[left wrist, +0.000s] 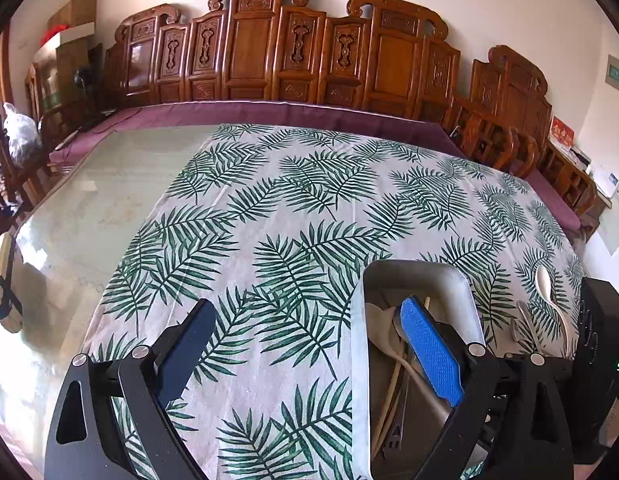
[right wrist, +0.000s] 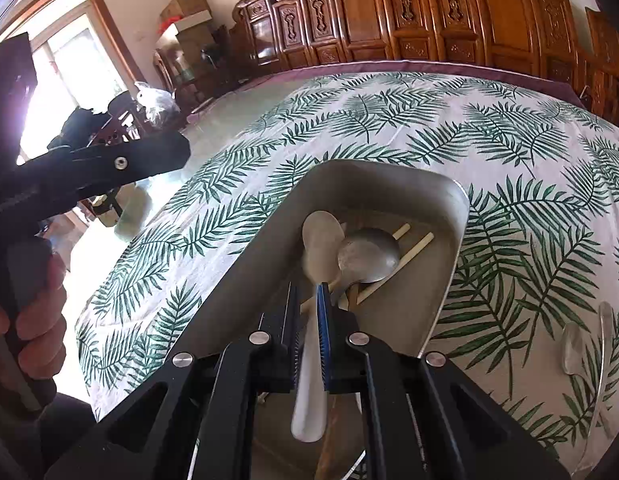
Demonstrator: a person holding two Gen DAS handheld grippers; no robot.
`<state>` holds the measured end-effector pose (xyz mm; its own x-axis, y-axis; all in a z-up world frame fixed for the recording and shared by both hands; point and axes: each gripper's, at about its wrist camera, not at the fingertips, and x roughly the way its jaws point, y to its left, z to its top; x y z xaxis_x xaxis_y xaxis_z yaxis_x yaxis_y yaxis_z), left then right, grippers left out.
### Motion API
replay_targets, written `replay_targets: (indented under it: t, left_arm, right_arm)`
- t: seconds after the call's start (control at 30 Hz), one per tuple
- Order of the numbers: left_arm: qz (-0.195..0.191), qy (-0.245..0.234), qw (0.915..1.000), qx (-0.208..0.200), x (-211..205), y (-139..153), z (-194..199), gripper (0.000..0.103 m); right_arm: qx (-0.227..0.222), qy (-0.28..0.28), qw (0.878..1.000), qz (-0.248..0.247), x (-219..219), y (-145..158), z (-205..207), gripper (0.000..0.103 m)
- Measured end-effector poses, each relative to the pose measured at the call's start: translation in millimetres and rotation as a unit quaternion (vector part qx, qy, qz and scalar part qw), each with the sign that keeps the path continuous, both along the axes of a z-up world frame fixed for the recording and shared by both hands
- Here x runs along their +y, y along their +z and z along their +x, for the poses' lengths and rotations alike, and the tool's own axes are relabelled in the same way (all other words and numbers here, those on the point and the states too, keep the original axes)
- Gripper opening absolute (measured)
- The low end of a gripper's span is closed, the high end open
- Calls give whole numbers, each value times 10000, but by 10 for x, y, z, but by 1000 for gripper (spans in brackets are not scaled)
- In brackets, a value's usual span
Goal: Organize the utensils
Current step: 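Lower the white fork into the tray and open the right gripper, then grasp a metal fork from the table with the right gripper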
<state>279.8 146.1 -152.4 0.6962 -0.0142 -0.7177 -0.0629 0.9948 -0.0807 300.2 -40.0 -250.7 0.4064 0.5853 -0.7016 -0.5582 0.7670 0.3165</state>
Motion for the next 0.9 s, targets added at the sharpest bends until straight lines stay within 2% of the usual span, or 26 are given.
replay_targets:
  t: [0.07, 0.2, 0.3, 0.53, 0.73, 0.9]
  left_arm:
    - [29, -16, 10000, -4, -31, 2, -1, 90]
    - [13, -49, 10000, -13, -107, 3, -6, 90]
    - [11, -145, 9999, -46, -219, 17, -10, 90]
    - [-102, -464, 9988, -142, -595, 53, -5, 90]
    - [-74, -751, 9970, -173, -962, 49, -20, 90]
    - [-48, -873, 9961, -139, -1137, -7, -53, 90]
  right_arm:
    - [-27, 0, 10000, 34, -53, 33, -5, 16]
    - [-258, -28, 9997, -20, -258, 165, -84, 16]
    - [-411, -145, 9990, -50, -534, 296, -161, 16]
    - [-821, -714, 9929, -482, -1414, 513, -366, 26]
    - [-955, -1240, 9839, -859, -1967, 392, -415, 27]
    - [-566, -1451, 9845, -807, -2128, 100, -358, 27]
